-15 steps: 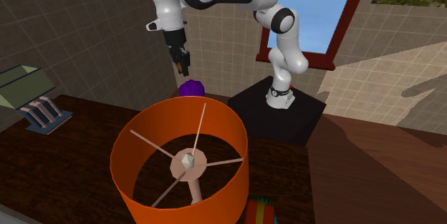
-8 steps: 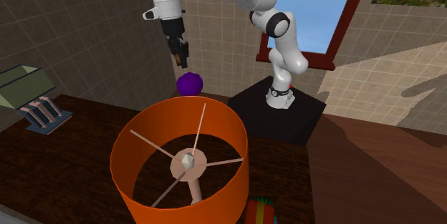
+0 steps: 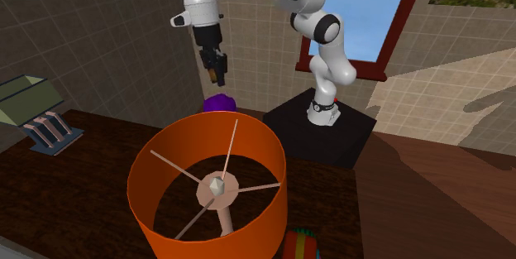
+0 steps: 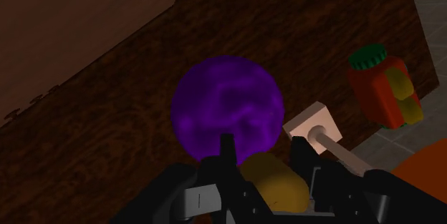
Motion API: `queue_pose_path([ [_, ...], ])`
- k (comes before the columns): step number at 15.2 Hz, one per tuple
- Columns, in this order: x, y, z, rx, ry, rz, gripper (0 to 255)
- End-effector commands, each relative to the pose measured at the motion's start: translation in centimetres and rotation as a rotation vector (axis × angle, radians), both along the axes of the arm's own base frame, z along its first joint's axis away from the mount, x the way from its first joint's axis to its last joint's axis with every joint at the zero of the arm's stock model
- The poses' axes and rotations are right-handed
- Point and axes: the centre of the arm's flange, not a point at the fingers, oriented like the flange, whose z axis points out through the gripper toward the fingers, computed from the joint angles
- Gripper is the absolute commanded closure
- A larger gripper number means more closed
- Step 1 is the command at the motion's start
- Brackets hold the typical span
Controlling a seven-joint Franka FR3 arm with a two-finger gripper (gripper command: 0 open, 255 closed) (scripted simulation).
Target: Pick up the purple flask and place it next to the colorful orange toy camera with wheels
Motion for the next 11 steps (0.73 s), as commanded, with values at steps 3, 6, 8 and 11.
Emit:
queue_pose_path([
  [3,0.6,5.2,-1.0,-0.001,-0.001,-0.001,255],
  [6,1.1,9.1,-1.6,-0.001,-0.001,-0.001,255],
  [8,1.4,11.7,-2.0,-0.001,-0.001,-0.001,255],
  [11,1.9,15.6,-2.5,-0.001,-0.001,-0.001,255],
])
